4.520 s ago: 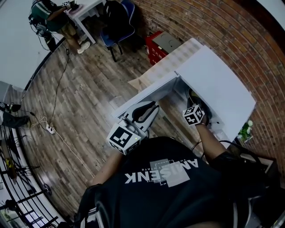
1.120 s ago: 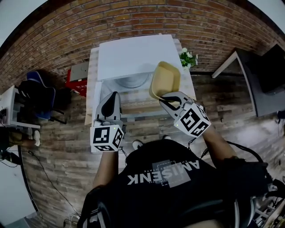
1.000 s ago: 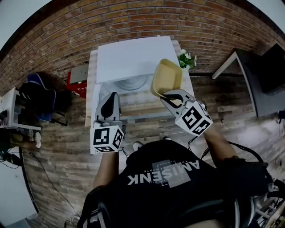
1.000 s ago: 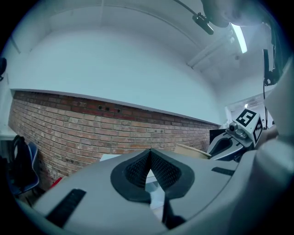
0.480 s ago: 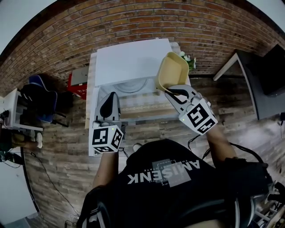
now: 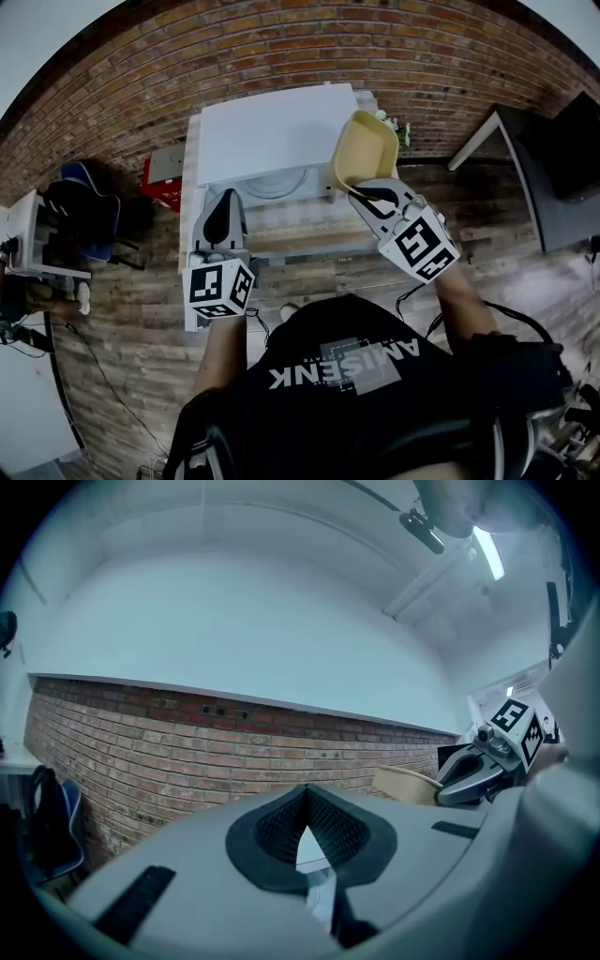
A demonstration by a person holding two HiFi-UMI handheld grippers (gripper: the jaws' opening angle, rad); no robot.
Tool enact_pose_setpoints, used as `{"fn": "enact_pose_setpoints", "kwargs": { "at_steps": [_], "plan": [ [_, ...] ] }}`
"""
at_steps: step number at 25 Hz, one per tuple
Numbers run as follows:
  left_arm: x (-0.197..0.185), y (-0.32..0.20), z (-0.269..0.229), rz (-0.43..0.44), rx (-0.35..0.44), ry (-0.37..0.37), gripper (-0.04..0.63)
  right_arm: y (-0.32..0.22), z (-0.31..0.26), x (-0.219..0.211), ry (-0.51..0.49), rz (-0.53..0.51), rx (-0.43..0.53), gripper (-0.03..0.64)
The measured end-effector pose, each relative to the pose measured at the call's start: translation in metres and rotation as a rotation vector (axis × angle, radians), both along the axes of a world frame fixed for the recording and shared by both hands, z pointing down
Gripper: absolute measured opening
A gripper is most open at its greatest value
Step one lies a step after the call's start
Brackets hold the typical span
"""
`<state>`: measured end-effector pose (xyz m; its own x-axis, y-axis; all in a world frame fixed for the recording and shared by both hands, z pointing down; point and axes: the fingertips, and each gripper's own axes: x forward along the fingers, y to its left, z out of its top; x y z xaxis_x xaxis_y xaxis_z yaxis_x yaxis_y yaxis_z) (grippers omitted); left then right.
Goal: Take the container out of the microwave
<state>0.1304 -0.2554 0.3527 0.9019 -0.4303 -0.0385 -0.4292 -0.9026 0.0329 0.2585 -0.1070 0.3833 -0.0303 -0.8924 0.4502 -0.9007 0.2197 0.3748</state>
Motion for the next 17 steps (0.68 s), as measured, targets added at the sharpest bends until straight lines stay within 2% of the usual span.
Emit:
{"fn": "enact_pose_setpoints", "kwargs": {
  "at_steps": [17],
  "plan": [
    [-0.0021, 0.0095, -0.0001, 0.015, -0.018, 0.008, 0.012, 0.0046, -0.0048, -0.0016, 0.005, 0.009, 0.005, 0.052]
  ]
}}
